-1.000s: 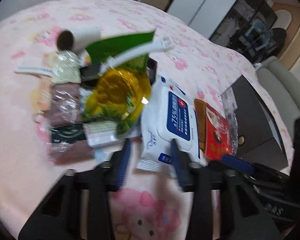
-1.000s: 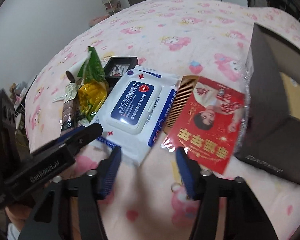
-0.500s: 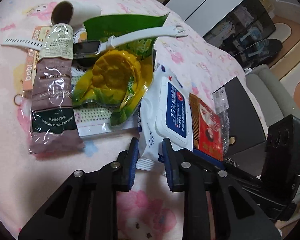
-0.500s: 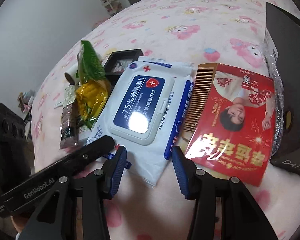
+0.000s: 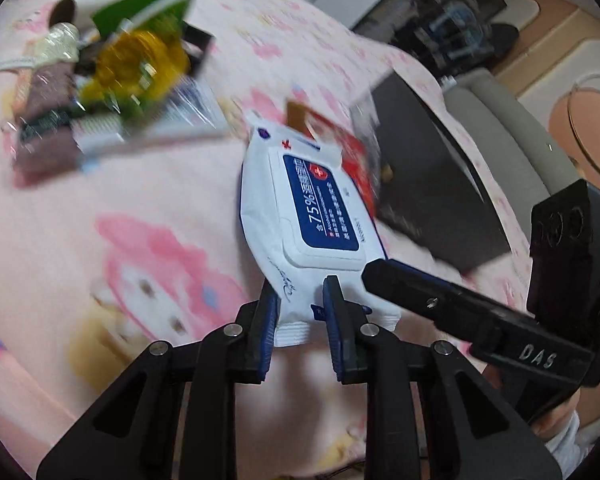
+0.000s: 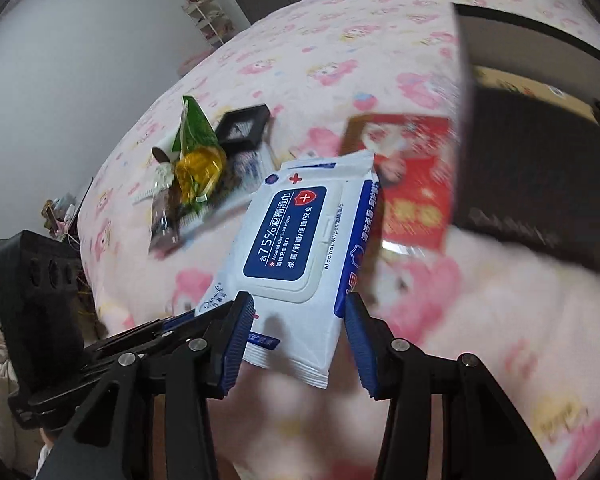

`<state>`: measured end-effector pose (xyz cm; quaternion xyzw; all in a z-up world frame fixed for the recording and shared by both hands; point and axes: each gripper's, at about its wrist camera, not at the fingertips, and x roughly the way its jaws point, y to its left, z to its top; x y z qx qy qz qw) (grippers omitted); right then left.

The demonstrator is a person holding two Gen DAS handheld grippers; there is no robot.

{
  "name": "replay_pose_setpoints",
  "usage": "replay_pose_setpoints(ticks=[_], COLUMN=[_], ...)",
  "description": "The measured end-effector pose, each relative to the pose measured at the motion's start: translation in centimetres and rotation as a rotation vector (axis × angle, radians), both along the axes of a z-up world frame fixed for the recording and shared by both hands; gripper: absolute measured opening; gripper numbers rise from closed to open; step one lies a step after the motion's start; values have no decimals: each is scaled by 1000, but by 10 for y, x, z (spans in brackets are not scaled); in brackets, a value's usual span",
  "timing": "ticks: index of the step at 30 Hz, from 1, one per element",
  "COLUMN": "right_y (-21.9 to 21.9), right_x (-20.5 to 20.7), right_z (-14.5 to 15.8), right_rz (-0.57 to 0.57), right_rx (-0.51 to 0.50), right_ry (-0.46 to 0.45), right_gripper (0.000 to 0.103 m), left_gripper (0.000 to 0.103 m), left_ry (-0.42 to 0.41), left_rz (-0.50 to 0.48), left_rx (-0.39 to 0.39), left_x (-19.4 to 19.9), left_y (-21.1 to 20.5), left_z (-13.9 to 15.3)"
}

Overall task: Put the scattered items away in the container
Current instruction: 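Grasp the white-and-blue wet-wipes pack with the left tool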

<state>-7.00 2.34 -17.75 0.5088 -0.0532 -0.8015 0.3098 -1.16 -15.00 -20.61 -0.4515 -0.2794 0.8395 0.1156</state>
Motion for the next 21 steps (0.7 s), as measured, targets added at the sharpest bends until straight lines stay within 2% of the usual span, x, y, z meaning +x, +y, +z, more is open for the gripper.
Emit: replay_pose_setpoints(ticks=[5,12,15,18,21], right_y=[28,28,23,18,10], right_x=[10,8,10,17,24], right_z=[-6,-17,-29,-30,-23], right_rz=[-29,-66,-53,-24,41], right_rx=[5,46,56,46,-23], right_ry=[-26,-45,-77,-90,-121], right_gripper=[44,44,42,40,38], left_gripper=[23,24,24,24,24], left_ry=[-24,-94,-95,-54,-6], left_rz=[-32,-29,-31,68,212], left_rx=[-28,76,74,35,17], left_x=[-1,12,12,11,18], left_y=[11,6,8,-5,-28], left_z=[-1,-14,-16,-10,-3])
